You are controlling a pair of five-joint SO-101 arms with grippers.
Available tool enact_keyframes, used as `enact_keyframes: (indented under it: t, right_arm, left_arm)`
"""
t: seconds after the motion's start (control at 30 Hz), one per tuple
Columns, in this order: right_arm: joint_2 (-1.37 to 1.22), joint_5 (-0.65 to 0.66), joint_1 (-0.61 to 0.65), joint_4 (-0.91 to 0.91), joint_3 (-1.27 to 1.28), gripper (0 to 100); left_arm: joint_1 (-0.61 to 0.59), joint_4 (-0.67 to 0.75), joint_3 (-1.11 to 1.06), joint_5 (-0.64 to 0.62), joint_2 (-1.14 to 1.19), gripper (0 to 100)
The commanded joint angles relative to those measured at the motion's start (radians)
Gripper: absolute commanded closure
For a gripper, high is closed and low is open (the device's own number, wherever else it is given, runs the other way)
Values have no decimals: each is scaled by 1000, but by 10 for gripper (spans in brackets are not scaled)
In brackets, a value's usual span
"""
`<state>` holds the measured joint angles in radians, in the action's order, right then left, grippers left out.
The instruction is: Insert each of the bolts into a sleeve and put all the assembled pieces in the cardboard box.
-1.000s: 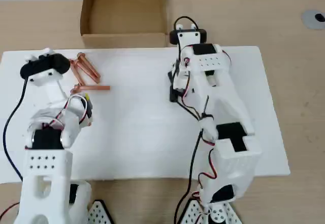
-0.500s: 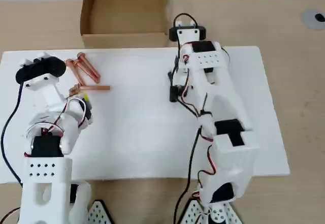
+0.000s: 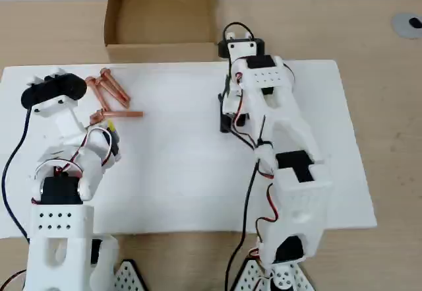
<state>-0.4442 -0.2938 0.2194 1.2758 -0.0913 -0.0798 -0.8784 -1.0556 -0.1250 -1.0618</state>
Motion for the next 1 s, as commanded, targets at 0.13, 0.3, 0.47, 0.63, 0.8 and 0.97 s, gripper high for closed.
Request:
enact_keyframes:
  t: [0.13, 0.3, 0.47, 0.63, 0.8, 0.97]
  right_arm:
    - [5, -2, 10, -14, -50, 860]
    - [4, -2, 10, -9, -45, 860]
    - [-39, 0, 10, -8, -51, 859]
    - [-74, 0, 10, -6, -51, 860]
    - [-76, 40, 10, 15, -74, 863]
    - [-77, 124, 10, 123, -185, 988]
  left_arm:
    - [14, 17, 5, 12, -25, 994]
    - [9, 15, 5, 12, -27, 994]
    - [9, 15, 6, 14, -27, 994]
    - [9, 15, 6, 14, -27, 994]
    - [9, 15, 6, 14, -27, 994]
    - [9, 15, 8, 14, -27, 994]
